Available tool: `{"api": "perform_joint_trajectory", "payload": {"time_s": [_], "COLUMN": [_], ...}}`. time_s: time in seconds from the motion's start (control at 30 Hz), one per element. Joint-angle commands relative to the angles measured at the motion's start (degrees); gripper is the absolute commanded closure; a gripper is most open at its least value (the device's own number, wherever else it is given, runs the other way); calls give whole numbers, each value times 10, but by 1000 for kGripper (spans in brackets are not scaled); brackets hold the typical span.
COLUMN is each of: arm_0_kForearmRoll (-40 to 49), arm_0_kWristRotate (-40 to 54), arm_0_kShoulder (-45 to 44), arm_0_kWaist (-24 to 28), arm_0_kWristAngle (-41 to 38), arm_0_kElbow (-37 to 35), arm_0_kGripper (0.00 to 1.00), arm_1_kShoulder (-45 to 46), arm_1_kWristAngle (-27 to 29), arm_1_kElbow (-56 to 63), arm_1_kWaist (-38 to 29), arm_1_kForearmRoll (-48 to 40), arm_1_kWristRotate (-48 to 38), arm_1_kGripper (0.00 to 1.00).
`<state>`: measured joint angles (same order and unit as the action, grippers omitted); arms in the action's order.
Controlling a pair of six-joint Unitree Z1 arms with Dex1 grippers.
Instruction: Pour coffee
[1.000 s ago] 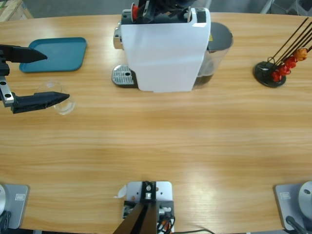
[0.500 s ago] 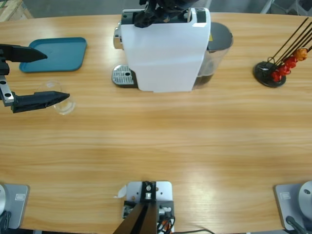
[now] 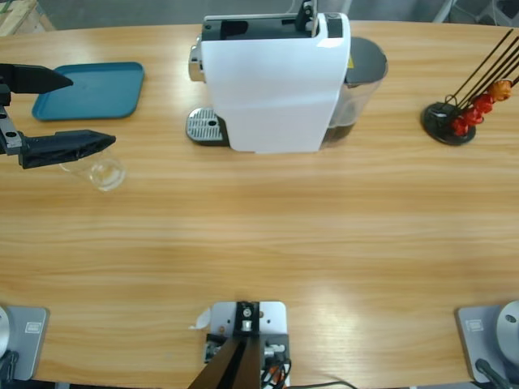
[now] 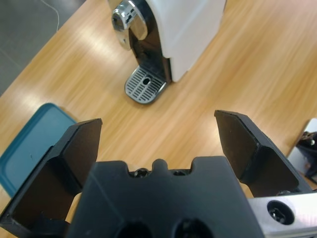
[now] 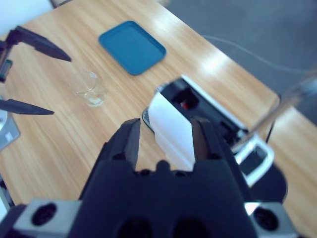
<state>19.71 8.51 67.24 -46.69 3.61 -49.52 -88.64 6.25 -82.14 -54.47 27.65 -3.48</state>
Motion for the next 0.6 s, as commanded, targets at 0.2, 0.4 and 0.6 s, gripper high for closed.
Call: {"api": "perform_joint_trajectory", "payload": {"time_s": [0.2, 0.4, 0.6], "arm_0_kForearmRoll": [26, 46, 56], "arm_0_kWristRotate": [-25, -12, -2], "arm_0_kShoulder": [-9, -16, -33], "arm_0_kWaist": [-4, -4, -4], "arm_0_kWristAngle": [13, 12, 10], "arm_0_kElbow": [6, 0, 9], "arm_0_kGripper": [9, 9, 7], "arm_1_kShoulder": [36, 42, 34], "arm_1_kWristAngle": [169, 264, 307], "arm_1_kElbow": [135, 165, 133], "arm_1_kWaist": [-19, -18, 0], "arm_1_kForearmRoll": [-57, -160, -254], "arm_1_kWristRotate": [-181, -263, -298], "arm_1_kGripper": [1000, 1000, 1000]}}
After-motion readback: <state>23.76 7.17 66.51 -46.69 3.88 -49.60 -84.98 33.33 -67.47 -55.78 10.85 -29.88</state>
